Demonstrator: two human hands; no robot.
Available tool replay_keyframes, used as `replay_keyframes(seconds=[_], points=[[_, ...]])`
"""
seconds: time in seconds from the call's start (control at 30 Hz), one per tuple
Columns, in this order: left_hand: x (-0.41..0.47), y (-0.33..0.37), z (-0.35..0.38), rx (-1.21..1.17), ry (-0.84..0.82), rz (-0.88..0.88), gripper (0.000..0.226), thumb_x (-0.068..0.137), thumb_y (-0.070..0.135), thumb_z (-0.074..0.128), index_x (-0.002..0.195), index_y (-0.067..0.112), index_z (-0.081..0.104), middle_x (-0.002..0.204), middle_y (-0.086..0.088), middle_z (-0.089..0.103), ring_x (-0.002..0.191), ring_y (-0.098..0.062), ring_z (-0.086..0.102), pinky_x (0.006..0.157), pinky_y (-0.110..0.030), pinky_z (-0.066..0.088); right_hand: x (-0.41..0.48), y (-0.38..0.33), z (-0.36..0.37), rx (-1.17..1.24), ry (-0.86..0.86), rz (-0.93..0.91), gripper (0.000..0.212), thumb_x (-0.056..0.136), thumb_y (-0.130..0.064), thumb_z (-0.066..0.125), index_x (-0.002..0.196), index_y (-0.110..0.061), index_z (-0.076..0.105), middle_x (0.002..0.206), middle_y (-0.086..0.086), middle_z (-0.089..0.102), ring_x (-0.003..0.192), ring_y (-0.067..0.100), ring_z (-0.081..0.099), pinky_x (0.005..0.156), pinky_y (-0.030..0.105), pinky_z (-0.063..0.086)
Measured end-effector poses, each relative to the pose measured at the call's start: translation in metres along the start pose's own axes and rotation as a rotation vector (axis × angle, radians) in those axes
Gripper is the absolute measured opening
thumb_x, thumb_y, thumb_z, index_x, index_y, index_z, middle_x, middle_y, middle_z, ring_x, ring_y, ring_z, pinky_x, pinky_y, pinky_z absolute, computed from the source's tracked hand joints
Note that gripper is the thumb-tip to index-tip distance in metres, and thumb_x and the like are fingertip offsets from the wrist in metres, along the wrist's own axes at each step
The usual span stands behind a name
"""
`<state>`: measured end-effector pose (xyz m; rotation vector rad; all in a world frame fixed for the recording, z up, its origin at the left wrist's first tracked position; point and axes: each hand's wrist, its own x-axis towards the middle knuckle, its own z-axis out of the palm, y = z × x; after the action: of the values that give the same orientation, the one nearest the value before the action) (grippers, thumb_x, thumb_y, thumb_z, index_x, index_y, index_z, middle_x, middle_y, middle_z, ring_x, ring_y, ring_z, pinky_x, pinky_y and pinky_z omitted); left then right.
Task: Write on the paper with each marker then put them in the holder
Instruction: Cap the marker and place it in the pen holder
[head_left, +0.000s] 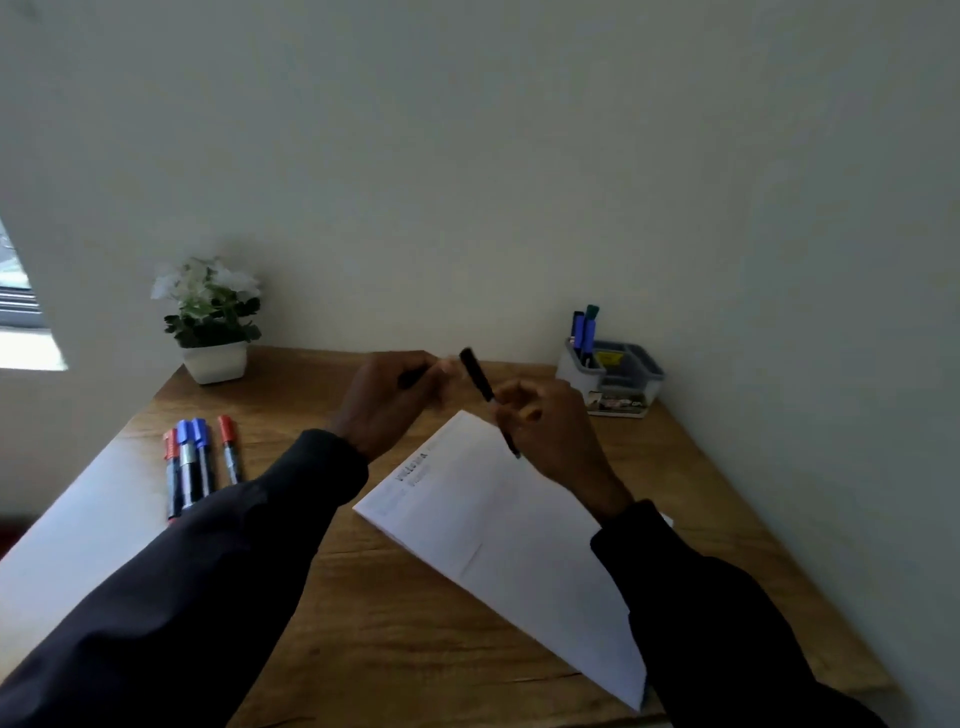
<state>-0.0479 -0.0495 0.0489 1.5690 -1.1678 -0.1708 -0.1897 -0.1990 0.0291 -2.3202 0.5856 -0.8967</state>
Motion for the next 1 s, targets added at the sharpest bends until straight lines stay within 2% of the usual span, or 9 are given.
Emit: replay_keyframes(seconds=[0.1, 0.2, 0.27, 0.4, 0.57, 0.73, 0.9, 1.0], points=[[0.01, -0.001, 0.01, -0.165, 0.012, -0.09, 0.024, 0.096, 0.021, 0.056, 0.087, 0.007, 0.072, 0.077, -0.008, 0.07, 0.071, -0.012, 0.067, 0.066, -0.018, 0.055, 0.025, 0.022, -0.025, 0.093, 0.127, 0.06, 0.006, 0.087, -0.011, 0.076, 0.09, -0.015, 0.073, 0.079, -0.008, 0.069, 0.068, -0.007, 0.063, 0.064, 0.008, 0.047], [0.017, -0.008, 0.011, -0.236, 0.028, -0.133, 0.022, 0.097, 0.021, 0.056, 0.091, 0.007, 0.072, 0.077, -0.006, 0.07, 0.069, -0.005, 0.065, 0.064, -0.012, 0.051, 0.049, 0.047, -0.056, 0.119, 0.23, 0.138, 0.006, 0.09, -0.009, 0.074, 0.087, -0.006, 0.071, 0.077, 0.006, 0.071, 0.059, -0.002, 0.064, 0.06, 0.015, 0.052], [0.022, -0.014, 0.01, -0.26, 0.062, -0.155, 0.024, 0.097, 0.022, 0.056, 0.094, 0.004, 0.072, 0.079, -0.009, 0.071, 0.07, -0.006, 0.065, 0.064, -0.011, 0.051, 0.067, 0.063, -0.077, 0.044, 0.326, 0.148, 0.011, 0.088, -0.012, 0.076, 0.083, -0.003, 0.074, 0.073, 0.005, 0.073, 0.058, -0.001, 0.066, 0.057, 0.02, 0.056], [0.023, -0.023, 0.007, -0.252, 0.08, -0.174, 0.022, 0.095, 0.023, 0.057, 0.095, 0.007, 0.072, 0.079, -0.006, 0.073, 0.074, -0.011, 0.068, 0.067, -0.015, 0.053, 0.1, 0.085, -0.103, -0.015, 0.42, 0.183, 0.014, 0.085, -0.018, 0.08, 0.082, -0.005, 0.076, 0.074, 0.005, 0.075, 0.069, 0.016, 0.073, 0.068, 0.033, 0.063], [0.021, -0.027, 0.006, -0.201, 0.073, -0.181, 0.02, 0.095, 0.022, 0.058, 0.101, 0.008, 0.072, 0.084, -0.009, 0.073, 0.079, -0.016, 0.07, 0.074, -0.021, 0.056, 0.121, 0.103, -0.096, -0.1, 0.329, 0.218, 0.017, 0.081, -0.015, 0.084, 0.08, -0.001, 0.076, 0.079, 0.014, 0.075, 0.068, 0.016, 0.07, 0.063, 0.023, 0.055], [0.019, -0.026, 0.004, -0.161, 0.068, -0.171, 0.019, 0.095, 0.019, 0.058, 0.1, 0.006, 0.071, 0.083, -0.009, 0.073, 0.079, -0.016, 0.07, 0.07, -0.016, 0.055, 0.126, 0.111, -0.076, -0.181, 0.269, 0.273, 0.016, 0.077, -0.017, 0.087, 0.08, -0.004, 0.079, 0.083, 0.011, 0.077, 0.075, 0.021, 0.073, 0.069, 0.031, 0.06], [0.019, -0.028, 0.001, -0.155, 0.074, -0.178, 0.018, 0.094, 0.017, 0.059, 0.102, 0.006, 0.07, 0.084, -0.008, 0.074, 0.078, -0.012, 0.07, 0.068, -0.014, 0.055, 0.12, 0.115, -0.063, -0.255, 0.239, 0.342, 0.026, 0.075, -0.027, 0.089, 0.085, -0.005, 0.08, 0.083, 0.009, 0.077, 0.067, 0.015, 0.064, 0.058, 0.021, 0.044], [0.017, -0.03, -0.001, -0.154, 0.071, -0.173, 0.019, 0.094, 0.015, 0.059, 0.105, 0.005, 0.07, 0.084, -0.009, 0.074, 0.082, -0.018, 0.07, 0.071, -0.019, 0.057, 0.117, 0.113, -0.059, -0.26, 0.228, 0.344, 0.026, 0.075, -0.024, 0.088, 0.085, -0.001, 0.08, 0.085, 0.013, 0.077, 0.073, 0.021, 0.07, 0.058, 0.02, 0.042]])
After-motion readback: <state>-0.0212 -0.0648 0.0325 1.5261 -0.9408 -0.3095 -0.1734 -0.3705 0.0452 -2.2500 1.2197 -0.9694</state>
